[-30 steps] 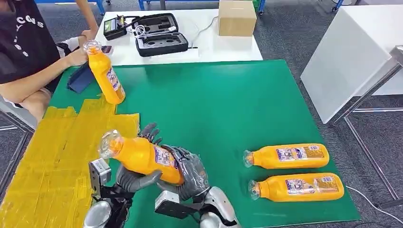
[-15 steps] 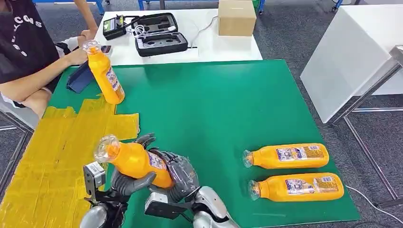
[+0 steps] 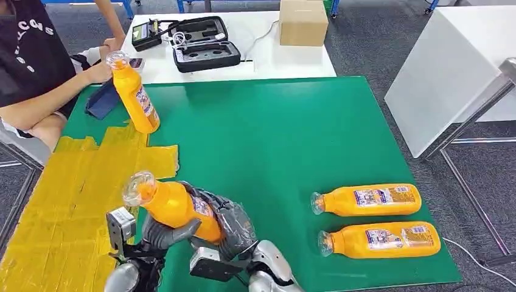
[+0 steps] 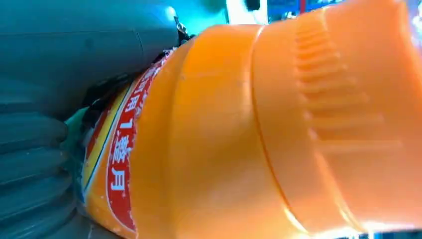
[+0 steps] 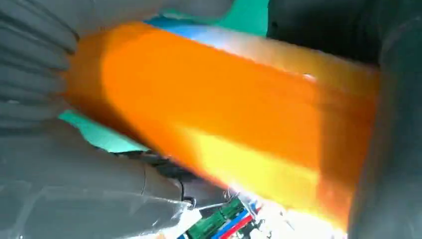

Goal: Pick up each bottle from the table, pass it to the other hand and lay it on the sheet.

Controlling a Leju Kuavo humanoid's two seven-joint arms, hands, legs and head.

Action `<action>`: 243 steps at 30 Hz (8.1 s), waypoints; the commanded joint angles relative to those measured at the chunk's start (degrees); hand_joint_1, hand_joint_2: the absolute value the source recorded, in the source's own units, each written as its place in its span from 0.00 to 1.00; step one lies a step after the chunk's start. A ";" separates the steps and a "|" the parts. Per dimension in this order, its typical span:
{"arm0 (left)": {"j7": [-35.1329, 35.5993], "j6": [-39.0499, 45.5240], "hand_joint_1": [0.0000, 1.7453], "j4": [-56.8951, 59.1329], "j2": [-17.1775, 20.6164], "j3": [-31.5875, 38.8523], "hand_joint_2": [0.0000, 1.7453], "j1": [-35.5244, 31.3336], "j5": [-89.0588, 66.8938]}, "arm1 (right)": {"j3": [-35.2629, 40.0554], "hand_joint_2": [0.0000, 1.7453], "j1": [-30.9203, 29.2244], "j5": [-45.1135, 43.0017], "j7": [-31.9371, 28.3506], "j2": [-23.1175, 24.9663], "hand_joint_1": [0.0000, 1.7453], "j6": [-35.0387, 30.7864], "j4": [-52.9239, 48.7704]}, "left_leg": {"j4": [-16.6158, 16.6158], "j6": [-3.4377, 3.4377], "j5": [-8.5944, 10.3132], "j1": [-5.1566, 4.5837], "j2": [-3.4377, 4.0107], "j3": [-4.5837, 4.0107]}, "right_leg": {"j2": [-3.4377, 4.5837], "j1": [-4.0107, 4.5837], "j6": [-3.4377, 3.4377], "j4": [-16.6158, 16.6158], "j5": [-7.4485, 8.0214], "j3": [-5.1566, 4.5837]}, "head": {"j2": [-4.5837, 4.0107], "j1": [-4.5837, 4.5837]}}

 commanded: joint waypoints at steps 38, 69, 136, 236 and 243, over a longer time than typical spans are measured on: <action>35.34 46.12 1.00 31.06 13.29 4.01 1.00 -17.84 -94.29 | -19.82 1.00 12.75 -5.57 -0.97 -0.96 0.00 -6.16 -34.03 | -0.05 -0.06 0.04 0.02 0.00 0.04 | -0.07 0.01 -0.02 -0.05 -0.01 0.08 | 0.00 0.00; 15.05 37.84 0.00 36.24 3.88 19.58 1.00 -16.37 -77.23 | -21.53 1.00 11.84 -1.74 2.18 -2.59 0.00 -1.41 -32.36 | -0.07 -0.06 0.00 0.03 0.11 0.27 | 0.03 0.03 -0.01 -0.10 0.00 0.30 | 0.00 0.00; -20.33 13.47 0.00 -16.94 -2.90 11.35 1.00 4.53 -18.26 | -37.59 1.00 9.39 31.91 17.52 -33.32 0.00 18.94 -14.43 | -0.09 0.01 -0.12 -0.06 0.08 0.40 | 0.03 -0.04 0.00 -0.27 0.02 0.50 | 0.00 -0.02; -1.34 5.57 0.00 0.38 -1.85 -1.74 1.00 -2.35 -20.88 | -8.45 1.00 1.66 -1.30 2.76 2.22 1.00 13.11 -4.79 | -0.07 0.11 -0.11 0.00 0.09 0.27 | 0.04 0.02 0.04 -0.14 -0.02 0.33 | 0.00 0.00; -1.58 5.72 1.00 0.80 -2.28 0.16 1.00 -2.27 -17.93 | -7.51 1.00 1.61 -0.82 3.34 1.70 1.00 11.90 -5.57 | -0.05 0.12 -0.10 -0.01 0.10 0.19 | 0.06 0.00 0.05 -0.11 -0.01 0.25 | 0.00 0.00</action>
